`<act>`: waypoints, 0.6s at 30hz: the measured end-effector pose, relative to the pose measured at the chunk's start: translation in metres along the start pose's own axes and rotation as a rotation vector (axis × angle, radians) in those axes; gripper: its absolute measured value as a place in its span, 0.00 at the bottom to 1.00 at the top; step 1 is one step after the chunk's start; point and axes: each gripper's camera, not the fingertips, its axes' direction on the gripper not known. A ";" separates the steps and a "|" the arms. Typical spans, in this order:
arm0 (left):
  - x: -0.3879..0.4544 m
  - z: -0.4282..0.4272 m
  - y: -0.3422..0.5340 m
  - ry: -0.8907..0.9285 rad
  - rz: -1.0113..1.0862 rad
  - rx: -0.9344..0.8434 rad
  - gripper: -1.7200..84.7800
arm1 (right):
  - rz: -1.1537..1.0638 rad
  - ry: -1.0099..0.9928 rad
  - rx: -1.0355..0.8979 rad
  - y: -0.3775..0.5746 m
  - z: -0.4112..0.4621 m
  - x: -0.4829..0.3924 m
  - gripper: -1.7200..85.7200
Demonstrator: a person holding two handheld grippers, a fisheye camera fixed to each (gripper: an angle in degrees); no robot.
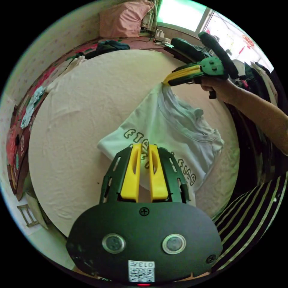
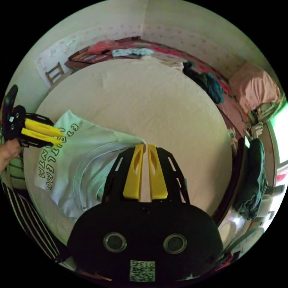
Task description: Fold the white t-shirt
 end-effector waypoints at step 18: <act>0.096 0.013 0.057 0.015 0.431 -0.123 0.07 | 0.083 -0.089 -0.059 0.191 -0.044 -0.102 0.07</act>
